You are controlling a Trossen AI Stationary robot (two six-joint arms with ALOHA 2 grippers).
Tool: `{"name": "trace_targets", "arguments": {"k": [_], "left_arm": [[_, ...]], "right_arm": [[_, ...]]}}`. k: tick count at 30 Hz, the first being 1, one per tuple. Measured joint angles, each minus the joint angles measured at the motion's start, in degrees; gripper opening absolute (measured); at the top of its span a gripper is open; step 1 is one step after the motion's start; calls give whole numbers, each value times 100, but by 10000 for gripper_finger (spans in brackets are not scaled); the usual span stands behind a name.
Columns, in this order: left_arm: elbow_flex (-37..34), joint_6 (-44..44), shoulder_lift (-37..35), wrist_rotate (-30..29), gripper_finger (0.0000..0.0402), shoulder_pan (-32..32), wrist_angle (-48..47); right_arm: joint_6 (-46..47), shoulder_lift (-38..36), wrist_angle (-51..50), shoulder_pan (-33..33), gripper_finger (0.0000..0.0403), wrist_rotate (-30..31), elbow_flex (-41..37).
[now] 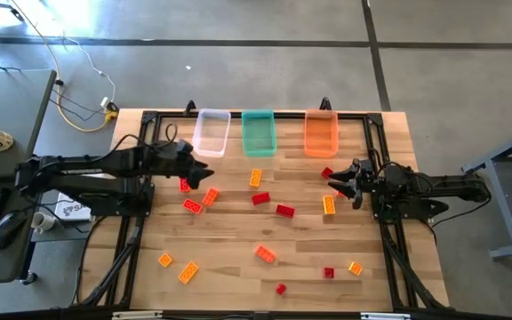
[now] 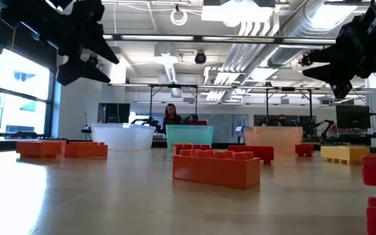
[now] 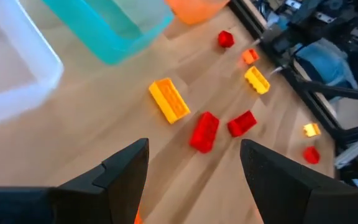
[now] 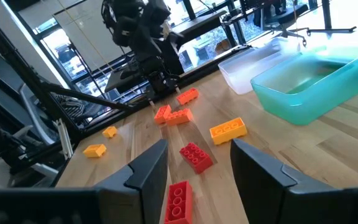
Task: Sort & place blocks by color
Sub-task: Put the orange game piece into the transparent bin
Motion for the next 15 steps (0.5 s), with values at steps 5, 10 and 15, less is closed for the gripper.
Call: {"name": "trace_targets", "arguments": {"k": [5, 10, 15], "left_arm": [[268, -422, 400, 421, 243, -309, 20], [980, -309, 773, 188, 243, -572, -561], [1482, -286, 1229, -382, 243, -741, -1453]], "right_arm": [[0, -1, 0, 0, 161, 0, -2], [0, 2, 0, 1, 161, 0, -2], [0, 2, 0, 0, 161, 0, -2]]}}
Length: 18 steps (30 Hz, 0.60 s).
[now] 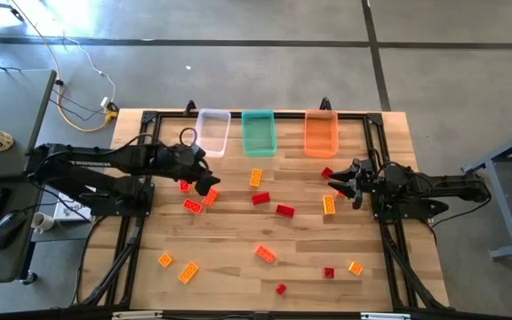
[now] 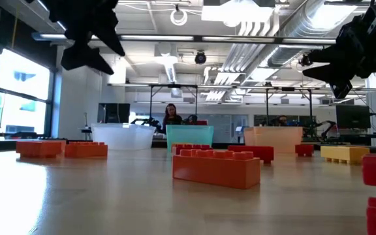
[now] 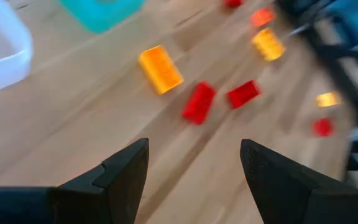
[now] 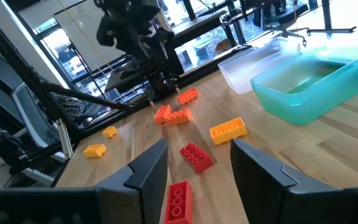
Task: Sort & place blocks by color
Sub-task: Put the orange game piece into the transparent bin
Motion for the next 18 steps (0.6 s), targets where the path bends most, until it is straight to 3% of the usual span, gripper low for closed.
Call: {"name": "trace_targets", "arguments": {"k": [4, 18], "left_arm": [[33, -203, 379, -222, 243, -57, -402], [32, -906, 1693, -551, 243, -242, -519]], "right_arm": [[0, 0, 0, 0, 161, 0, 1], [0, 1, 0, 0, 161, 0, 1]]}}
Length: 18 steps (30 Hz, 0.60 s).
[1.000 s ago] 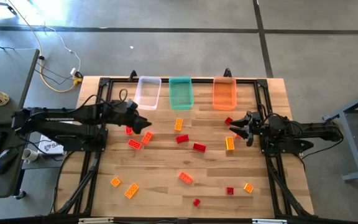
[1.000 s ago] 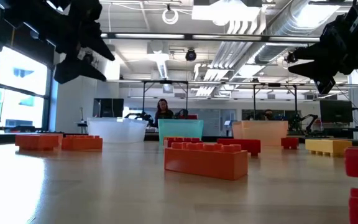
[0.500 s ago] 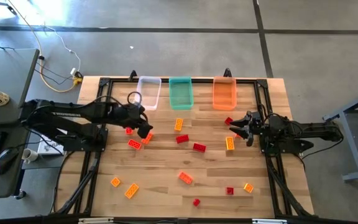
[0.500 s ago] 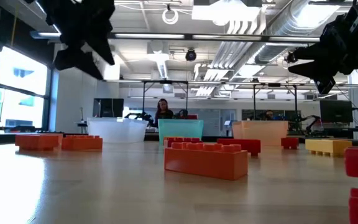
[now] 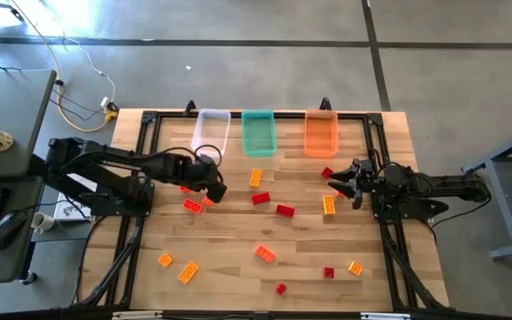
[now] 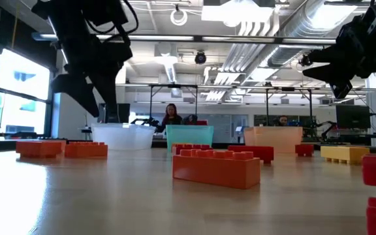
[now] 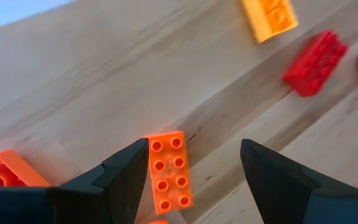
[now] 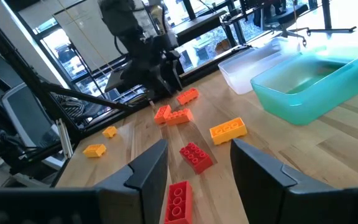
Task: Sort & place blocks by color
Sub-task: Put the orange game piece into the transparent bin
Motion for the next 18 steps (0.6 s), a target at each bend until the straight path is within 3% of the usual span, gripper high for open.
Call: {"name": "trace_targets", "arguments": {"k": [18], "left_arm": [[-4, -266, 1031, -99, 243, -322, -73]], "right_arm": [[0, 1, 0, 0, 161, 0, 1]]}}
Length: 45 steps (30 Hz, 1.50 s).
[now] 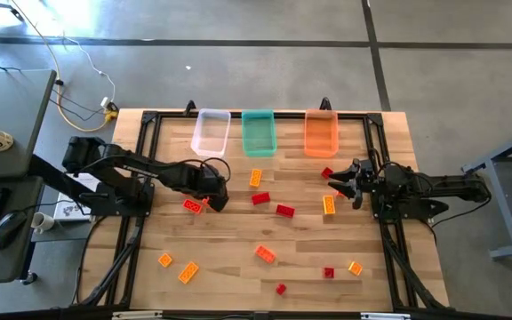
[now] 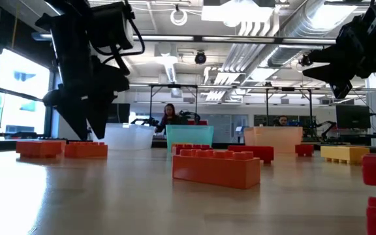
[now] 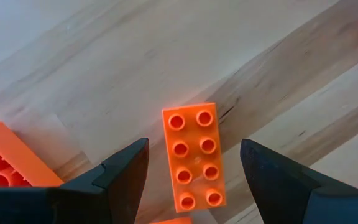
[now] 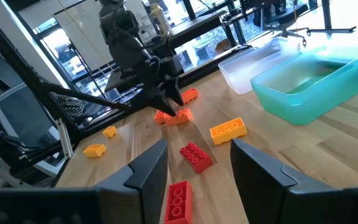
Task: Sort & place blocks by color
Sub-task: Put the orange game piece into the transparent bin
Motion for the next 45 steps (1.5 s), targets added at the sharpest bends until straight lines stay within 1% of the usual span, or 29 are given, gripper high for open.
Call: {"name": "trace_targets", "arguments": {"k": [16, 20, 25, 27, 28, 32, 36, 40, 45], "left_arm": [[19, -133, 715, 34, 239, -33, 47], [22, 19, 771, 71, 212, -33, 99], [15, 482, 720, 162, 144, -22, 170], [11, 709, 675, 209, 117, 1, 164], [11, 826, 658, 221, 112, 18, 161], [-15, 1165, 523, 354, 112, 52, 153], [-15, 1540, 213, 406, 112, 77, 222], [-13, 1907, -189, 262, 112, 181, 334], [-11, 2531, -761, 3, 112, 485, 454]], "right_arm": [[0, 2, 0, 0, 161, 0, -2], [0, 2, 1, 2, 161, 0, -2], [0, 2, 0, 2, 161, 0, -2], [0, 2, 1, 0, 161, 0, 0], [0, 2, 1, 1, 161, 0, 0], [0, 2, 0, 0, 161, 0, 0], [0, 2, 2, 1, 161, 0, -1], [0, 2, 0, 1, 161, 0, 0], [0, 4, 2, 2, 161, 0, -2]]}}
